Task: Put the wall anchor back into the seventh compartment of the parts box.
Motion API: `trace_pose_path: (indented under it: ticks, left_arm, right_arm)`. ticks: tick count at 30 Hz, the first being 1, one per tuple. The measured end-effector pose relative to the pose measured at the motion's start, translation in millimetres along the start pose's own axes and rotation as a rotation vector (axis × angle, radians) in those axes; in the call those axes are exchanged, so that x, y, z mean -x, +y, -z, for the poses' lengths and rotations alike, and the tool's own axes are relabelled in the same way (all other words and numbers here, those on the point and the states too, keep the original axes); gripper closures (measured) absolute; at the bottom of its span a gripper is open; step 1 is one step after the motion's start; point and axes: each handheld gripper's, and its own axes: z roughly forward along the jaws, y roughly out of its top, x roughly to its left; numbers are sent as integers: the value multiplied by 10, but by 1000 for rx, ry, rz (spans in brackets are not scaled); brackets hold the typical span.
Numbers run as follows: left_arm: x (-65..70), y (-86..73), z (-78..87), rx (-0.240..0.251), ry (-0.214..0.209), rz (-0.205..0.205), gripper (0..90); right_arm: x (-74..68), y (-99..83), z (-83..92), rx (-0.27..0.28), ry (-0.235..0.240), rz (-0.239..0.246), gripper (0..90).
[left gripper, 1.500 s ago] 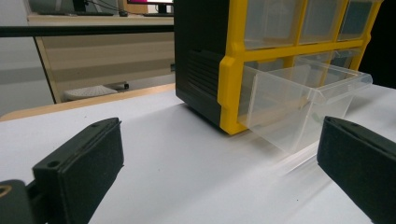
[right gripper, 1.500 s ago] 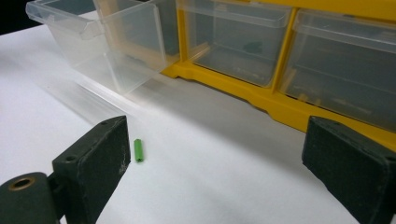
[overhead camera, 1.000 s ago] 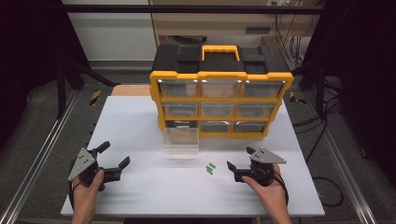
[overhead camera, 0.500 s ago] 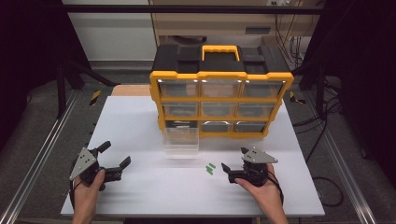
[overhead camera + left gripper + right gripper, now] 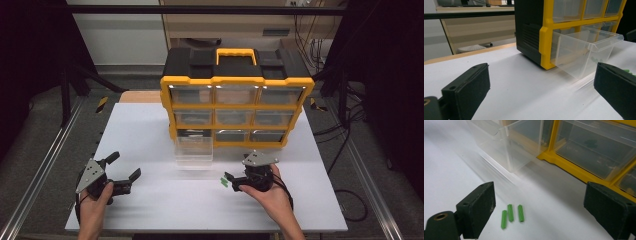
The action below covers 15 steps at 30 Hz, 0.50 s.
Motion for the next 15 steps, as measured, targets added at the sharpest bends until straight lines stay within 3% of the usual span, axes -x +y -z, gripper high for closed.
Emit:
trace_pose_path:
  ticks: [4, 9, 15]
  left_arm:
    - [-9, -1, -4, -2, -2, -6, 2]
    - [-18, -3, -12, -5, 1, -8, 2]
    - [-37, 1, 8, 7, 2, 3, 2]
  right_arm:
    - [12, 57, -92, -66, 2, -2, 132]
    - [26, 87, -137, -107, 3, -6, 143]
    - [40, 133, -200, -171, -26, -2, 153]
